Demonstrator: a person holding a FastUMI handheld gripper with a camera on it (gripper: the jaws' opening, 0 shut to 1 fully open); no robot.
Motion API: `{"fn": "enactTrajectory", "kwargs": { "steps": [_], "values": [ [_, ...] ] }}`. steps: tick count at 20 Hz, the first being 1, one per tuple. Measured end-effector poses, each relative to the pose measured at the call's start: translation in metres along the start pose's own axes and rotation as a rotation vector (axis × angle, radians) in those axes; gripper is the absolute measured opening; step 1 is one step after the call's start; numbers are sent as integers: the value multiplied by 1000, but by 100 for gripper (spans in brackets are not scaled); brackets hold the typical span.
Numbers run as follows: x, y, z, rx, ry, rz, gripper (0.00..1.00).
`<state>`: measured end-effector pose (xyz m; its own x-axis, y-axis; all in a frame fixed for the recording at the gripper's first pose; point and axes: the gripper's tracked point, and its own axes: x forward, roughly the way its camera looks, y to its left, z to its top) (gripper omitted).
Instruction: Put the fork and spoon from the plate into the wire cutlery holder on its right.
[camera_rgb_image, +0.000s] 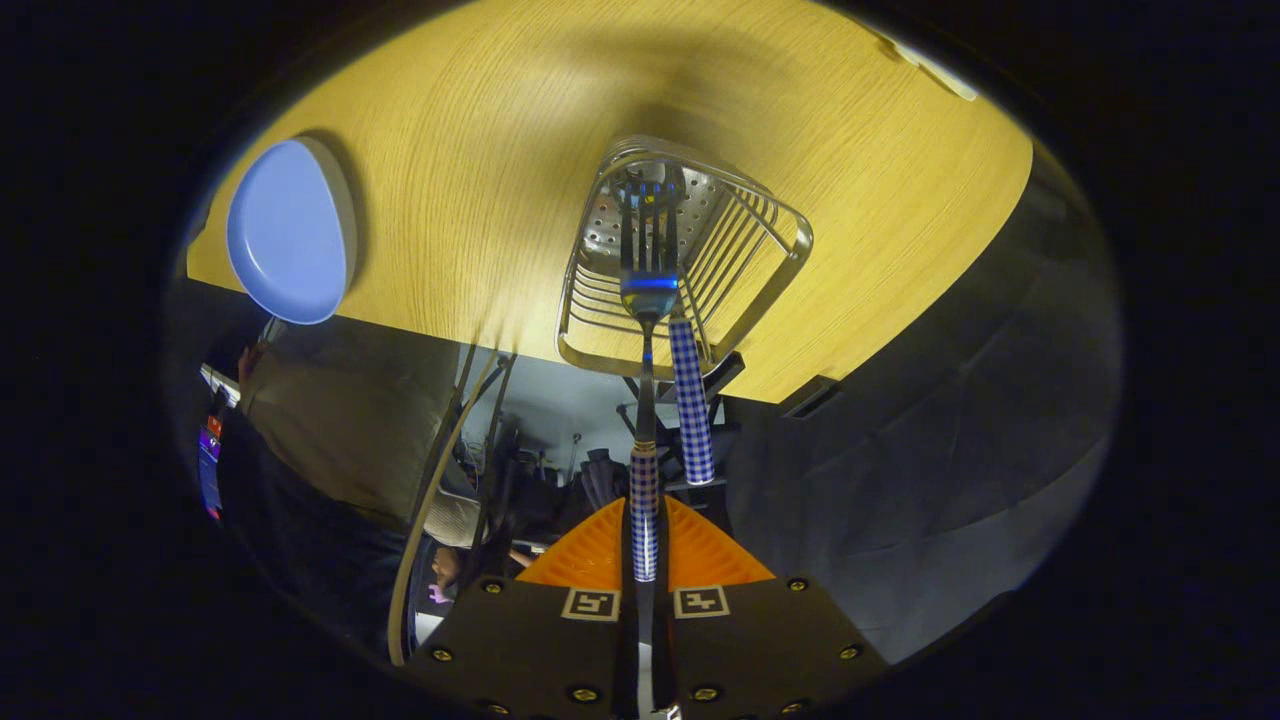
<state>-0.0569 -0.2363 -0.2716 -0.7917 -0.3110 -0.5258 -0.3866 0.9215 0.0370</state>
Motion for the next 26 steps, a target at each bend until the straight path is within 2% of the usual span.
{"fn": "enactTrajectory", "kwargs": {
  "steps": [10, 18, 22, 24, 26],
  "values": [
    [9, -9, 17, 2, 97, -39, 5],
    [2, -10, 31, -10, 97, -70, 5],
    [-1, -8, 36, -17, 72, -69, 12],
    [-6, -11, 32, -34, 62, -89, 32],
    [-11, -17, 27, -38, 38, -116, 39]
  ]
}}
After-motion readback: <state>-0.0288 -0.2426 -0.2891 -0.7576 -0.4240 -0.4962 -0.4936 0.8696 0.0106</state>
